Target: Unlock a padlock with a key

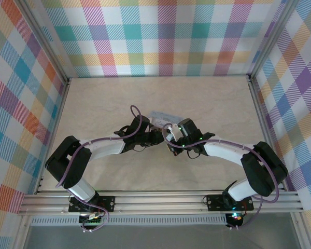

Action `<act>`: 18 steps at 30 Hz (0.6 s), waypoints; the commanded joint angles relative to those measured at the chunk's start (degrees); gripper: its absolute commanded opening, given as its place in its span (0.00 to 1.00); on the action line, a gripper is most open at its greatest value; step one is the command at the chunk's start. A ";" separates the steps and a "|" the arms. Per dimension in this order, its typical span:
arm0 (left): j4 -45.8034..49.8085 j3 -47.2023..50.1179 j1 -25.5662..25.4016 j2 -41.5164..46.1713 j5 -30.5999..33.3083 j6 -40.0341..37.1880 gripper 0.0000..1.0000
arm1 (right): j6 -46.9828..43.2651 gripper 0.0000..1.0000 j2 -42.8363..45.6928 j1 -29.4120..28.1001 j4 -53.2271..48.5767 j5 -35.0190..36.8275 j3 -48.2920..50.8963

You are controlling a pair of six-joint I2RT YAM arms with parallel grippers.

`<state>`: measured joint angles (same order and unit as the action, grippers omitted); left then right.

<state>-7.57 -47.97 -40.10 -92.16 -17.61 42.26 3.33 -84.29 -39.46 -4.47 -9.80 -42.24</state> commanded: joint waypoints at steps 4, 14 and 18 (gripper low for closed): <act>-2.23 -2.35 -0.57 2.25 -1.52 0.02 0.17 | -1.51 0.00 -0.32 -0.25 2.43 -0.38 -1.48; -2.19 -2.31 -0.63 2.30 -1.73 0.38 0.16 | -0.87 0.00 -0.79 -0.27 5.15 -0.92 -0.94; -2.18 -2.36 -0.62 2.33 -1.91 0.63 0.16 | -0.86 0.00 -1.00 -0.26 5.94 -0.79 -0.74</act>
<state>-7.60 -47.97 -40.10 -92.16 -17.56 42.65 3.36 -84.77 -39.46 -1.83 -9.87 -42.24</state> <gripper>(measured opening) 0.222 0.053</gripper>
